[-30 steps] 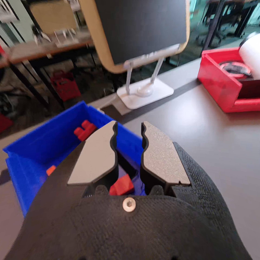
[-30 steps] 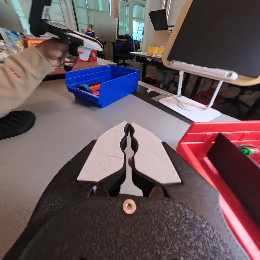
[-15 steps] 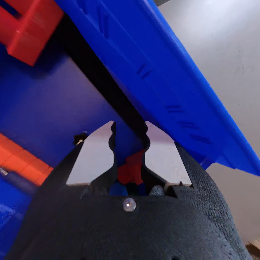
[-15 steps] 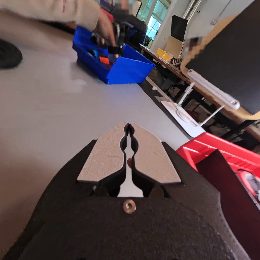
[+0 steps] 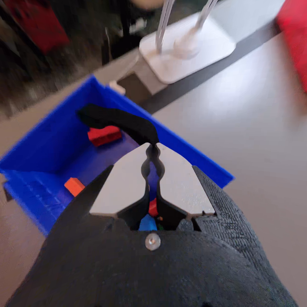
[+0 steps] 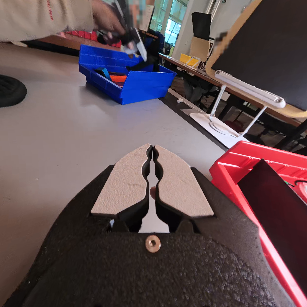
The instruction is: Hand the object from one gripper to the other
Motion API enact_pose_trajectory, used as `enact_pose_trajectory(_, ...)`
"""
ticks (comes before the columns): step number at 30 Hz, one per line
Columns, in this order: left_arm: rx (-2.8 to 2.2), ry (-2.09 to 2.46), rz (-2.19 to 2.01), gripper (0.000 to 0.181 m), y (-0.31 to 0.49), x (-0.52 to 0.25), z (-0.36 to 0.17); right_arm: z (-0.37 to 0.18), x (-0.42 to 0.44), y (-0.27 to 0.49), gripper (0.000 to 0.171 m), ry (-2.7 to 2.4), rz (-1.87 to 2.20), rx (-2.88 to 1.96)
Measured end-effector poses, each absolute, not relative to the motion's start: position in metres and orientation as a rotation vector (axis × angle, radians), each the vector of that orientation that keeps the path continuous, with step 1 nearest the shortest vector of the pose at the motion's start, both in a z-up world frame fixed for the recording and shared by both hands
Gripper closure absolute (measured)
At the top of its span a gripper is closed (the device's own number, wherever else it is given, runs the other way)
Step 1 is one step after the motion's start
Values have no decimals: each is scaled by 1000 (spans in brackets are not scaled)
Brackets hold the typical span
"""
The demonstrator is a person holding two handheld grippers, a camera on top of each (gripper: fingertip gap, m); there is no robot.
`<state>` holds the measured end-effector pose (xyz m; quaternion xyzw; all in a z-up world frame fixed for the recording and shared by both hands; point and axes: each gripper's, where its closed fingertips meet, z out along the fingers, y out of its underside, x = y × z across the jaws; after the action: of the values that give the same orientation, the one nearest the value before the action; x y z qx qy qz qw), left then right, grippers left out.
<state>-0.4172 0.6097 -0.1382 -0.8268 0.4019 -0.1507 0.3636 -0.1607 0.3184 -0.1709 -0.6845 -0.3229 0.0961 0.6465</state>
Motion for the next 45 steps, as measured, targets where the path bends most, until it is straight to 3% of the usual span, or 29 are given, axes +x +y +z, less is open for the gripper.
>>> enact_pose_trajectory(1,-2042,1028,-412,179,600,-415,-116,-171,-161,319,171,-718,237,-1562)
enact_pose_trajectory(5,-1719,1027,-497,180,544,-400,-40,-166,-174,323,171,-675,333,-1559)
enact_pose_trajectory(10,-1384,1090,-687,180,466,-363,13,-118,-214,328,161,-646,514,-1489)
enact_pose_trajectory(15,-1209,1259,-915,180,396,-303,22,-34,-254,344,120,-657,700,-1369)
enact_pose_trajectory(17,-1169,1336,-954,180,376,-283,19,-1,-263,353,114,-680,713,-1320)
enact_pose_trajectory(19,-1140,1385,-1008,180,360,-271,13,19,-267,362,118,-719,688,-1298)
enact_pose_trajectory(22,-1133,1427,-1041,180,350,-265,-3,16,-273,357,163,-845,694,-1285)
enact_pose_trajectory(23,-1135,1440,-1051,179,350,-265,-8,10,-272,357,165,-861,668,-1283)
enact_pose_trajectory(24,-1131,1447,-1074,178,349,-266,-12,5,-270,357,165,-871,663,-1274)
enact_pose_trajectory(27,-1159,1433,-1207,149,349,-266,-17,14,-255,354,166,-768,842,-1271)
enact_pose_trajectory(30,-1200,1472,-1342,142,338,-257,-28,28,-240,349,166,-680,999,-1253)
enact_pose_trajectory(31,-1212,1488,-1365,143,334,-252,-32,31,-238,347,166,-670,1029,-1243)
enact_pose_trajectory(34,-1243,1491,-1430,171,325,-241,-40,30,-240,346,166,-653,1106,-1263)
enact_pose_trajectory(37,-1229,1427,-1465,174,327,-236,-35,32,-234,352,165,-589,1106,-1265)
enact_pose_trajectory(40,-1218,1347,-1442,175,336,-237,-29,30,-225,360,147,-533,1092,-1262)
enact_pose_trajectory(45,-1205,1250,-1495,175,342,-238,-22,25,-241,351,132,-603,1246,-1243)
